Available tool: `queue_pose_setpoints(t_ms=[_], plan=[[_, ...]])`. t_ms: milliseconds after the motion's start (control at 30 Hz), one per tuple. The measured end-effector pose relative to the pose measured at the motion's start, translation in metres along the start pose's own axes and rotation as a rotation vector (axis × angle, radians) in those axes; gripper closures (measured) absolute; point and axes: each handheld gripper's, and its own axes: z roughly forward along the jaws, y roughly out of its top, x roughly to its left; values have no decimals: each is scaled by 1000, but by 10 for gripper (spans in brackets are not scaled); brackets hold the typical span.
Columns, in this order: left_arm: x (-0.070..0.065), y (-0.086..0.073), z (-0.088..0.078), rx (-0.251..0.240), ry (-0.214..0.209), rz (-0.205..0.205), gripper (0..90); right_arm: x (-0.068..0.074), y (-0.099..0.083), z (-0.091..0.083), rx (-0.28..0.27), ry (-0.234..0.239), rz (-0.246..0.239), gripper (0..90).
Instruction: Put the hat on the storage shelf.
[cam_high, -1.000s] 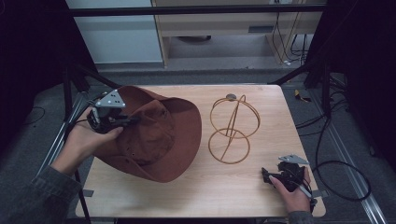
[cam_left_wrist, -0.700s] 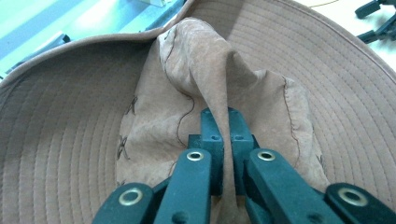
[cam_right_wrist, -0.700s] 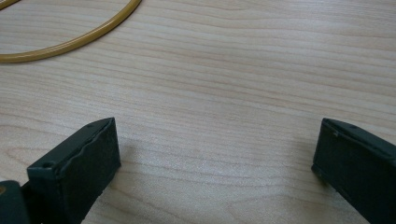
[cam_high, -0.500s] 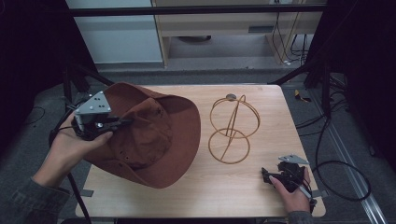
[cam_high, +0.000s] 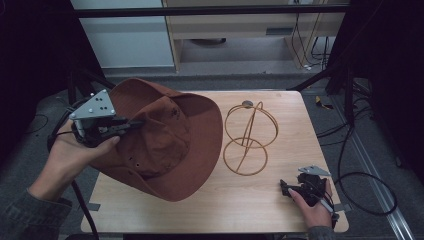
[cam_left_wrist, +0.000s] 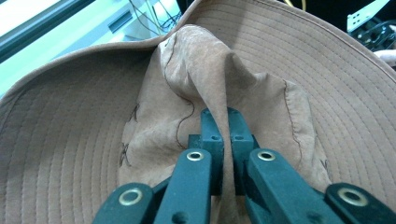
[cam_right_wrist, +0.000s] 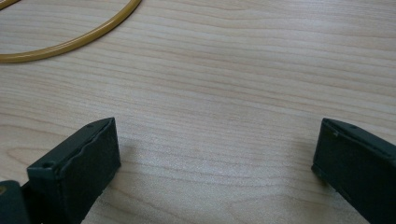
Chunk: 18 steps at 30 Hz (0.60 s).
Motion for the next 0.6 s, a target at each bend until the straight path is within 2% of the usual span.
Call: queue_pose_setpoints(t_ms=[100, 267, 333, 533, 600], plan=[[-1, 8, 4, -5, -19, 2, 886, 0, 0, 0, 0, 0, 0, 8], [-6, 27, 13, -15, -42, 33, 886, 0, 0, 0, 0, 0, 0, 8], [-9, 34, 15, -16, -44, 49, 886, 0, 0, 0, 0, 0, 0, 8], [-14, 50, 25, -14, -44, 57, 886, 0, 0, 0, 0, 0, 0, 8], [-15, 57, 31, -22, -56, 65, 886, 0, 0, 0, 0, 0, 0, 8]])
